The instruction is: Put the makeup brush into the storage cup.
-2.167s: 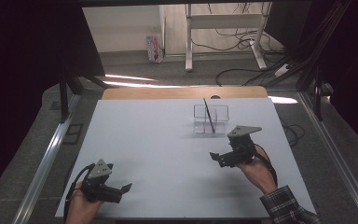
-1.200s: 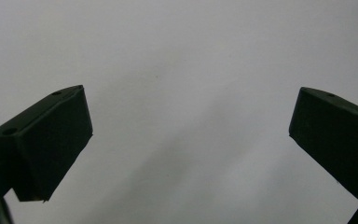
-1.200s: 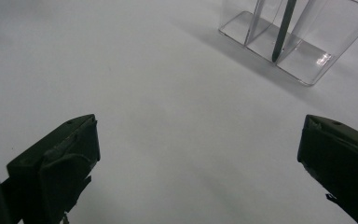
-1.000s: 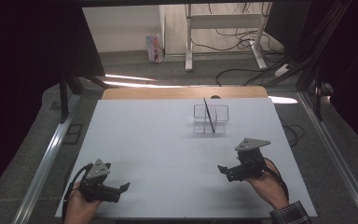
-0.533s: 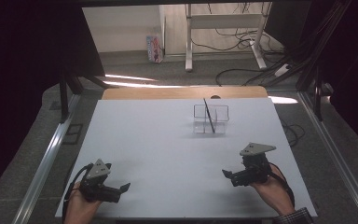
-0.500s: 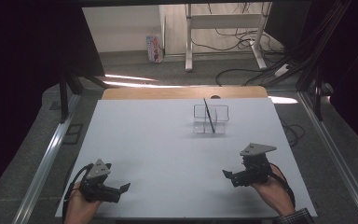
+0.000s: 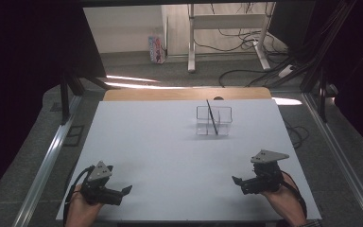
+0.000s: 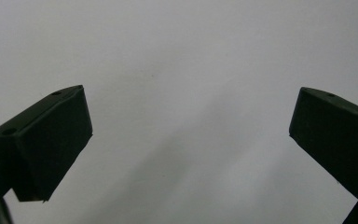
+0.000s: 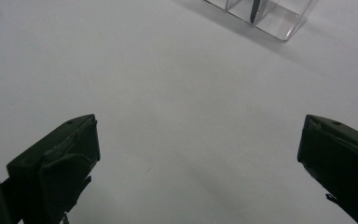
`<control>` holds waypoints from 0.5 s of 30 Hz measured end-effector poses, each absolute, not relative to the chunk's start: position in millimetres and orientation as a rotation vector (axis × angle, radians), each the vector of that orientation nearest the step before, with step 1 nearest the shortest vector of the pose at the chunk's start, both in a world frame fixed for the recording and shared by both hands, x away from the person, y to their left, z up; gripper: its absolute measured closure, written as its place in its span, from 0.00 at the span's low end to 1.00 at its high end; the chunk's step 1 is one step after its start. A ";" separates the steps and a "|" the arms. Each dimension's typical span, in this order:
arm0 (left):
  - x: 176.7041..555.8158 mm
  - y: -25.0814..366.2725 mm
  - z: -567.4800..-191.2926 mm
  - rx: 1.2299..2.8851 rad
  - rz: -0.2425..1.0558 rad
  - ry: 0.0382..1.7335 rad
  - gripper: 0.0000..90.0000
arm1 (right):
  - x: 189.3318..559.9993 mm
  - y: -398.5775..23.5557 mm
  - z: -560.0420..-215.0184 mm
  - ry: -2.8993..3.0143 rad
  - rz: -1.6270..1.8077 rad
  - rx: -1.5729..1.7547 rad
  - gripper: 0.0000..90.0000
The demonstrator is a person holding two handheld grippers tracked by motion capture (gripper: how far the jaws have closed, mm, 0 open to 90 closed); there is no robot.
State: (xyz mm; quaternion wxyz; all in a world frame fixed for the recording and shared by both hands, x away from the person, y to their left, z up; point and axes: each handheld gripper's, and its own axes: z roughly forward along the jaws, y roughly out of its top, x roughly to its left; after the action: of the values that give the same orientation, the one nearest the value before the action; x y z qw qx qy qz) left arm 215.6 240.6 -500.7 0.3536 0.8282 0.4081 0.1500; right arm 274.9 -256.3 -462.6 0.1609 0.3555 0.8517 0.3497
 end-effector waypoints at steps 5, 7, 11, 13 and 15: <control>215.6 240.3 -500.9 2.136 0.388 1.057 0.00 | 270.5 -262.7 -463.7 2.425 0.981 1.020 0.00; 215.7 240.5 -500.9 2.140 0.388 1.056 0.00 | 268.6 -265.5 -464.6 2.424 0.972 1.027 0.00; 215.6 240.2 -501.0 2.141 0.388 1.056 0.00 | 265.6 -271.6 -467.0 2.422 0.953 1.038 0.00; 215.8 240.2 -501.2 2.141 0.386 1.057 0.00 | 264.1 -274.5 -468.3 2.421 0.942 1.041 0.00; 215.7 240.1 -501.2 2.141 0.386 1.057 0.00 | 262.6 -276.9 -469.4 2.420 0.933 1.047 0.00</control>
State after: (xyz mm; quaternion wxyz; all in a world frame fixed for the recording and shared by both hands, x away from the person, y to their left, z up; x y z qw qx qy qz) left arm 215.7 240.1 -501.2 0.3537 0.8279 0.4087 0.1494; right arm 262.6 -276.9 -469.4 0.1714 0.3688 0.8524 0.3288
